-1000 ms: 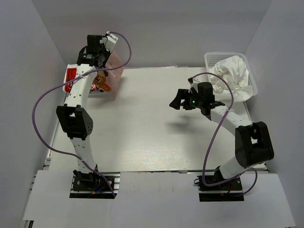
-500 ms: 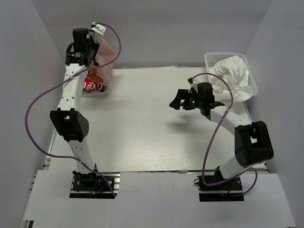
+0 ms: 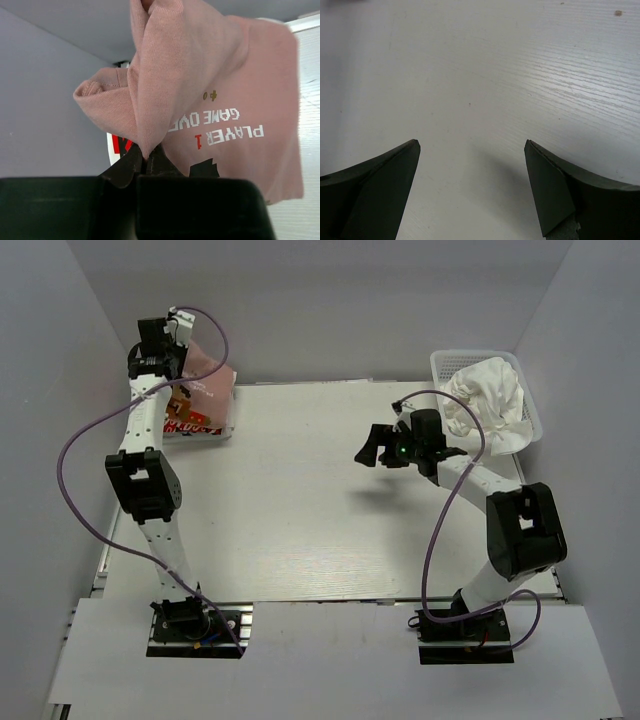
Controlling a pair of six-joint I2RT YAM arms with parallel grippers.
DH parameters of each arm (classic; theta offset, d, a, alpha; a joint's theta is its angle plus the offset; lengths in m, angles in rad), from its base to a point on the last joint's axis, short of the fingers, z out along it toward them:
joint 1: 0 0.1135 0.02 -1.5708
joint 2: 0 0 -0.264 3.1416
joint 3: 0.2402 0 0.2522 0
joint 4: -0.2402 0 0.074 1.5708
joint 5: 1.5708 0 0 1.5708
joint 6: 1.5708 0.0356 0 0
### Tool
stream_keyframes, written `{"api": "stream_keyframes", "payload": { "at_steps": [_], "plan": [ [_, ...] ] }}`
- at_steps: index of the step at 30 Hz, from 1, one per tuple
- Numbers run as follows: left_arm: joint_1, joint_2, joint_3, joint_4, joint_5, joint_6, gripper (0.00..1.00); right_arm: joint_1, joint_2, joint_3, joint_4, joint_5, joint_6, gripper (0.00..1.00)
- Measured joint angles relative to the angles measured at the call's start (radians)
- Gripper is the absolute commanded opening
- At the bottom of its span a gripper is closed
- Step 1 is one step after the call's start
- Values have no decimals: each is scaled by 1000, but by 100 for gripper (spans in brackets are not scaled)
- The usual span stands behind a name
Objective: Fold and stack the t-shirts
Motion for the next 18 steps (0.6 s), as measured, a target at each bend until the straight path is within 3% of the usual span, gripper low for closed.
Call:
{"api": "stream_keyframes", "payload": {
  "at_steps": [13, 16, 17, 18],
  "plan": [
    [90, 134, 56, 60, 3, -42, 0, 16, 92, 98, -51, 18, -6, 91],
    [96, 154, 56, 71, -6, -50, 60, 20, 112, 118, -63, 18, -7, 91],
    [98, 158, 56, 73, -9, -51, 94, 23, 116, 124, -65, 19, -7, 91],
    [100, 160, 57, 77, -13, -58, 100, 24, 121, 131, -71, 19, -7, 91]
  ]
}}
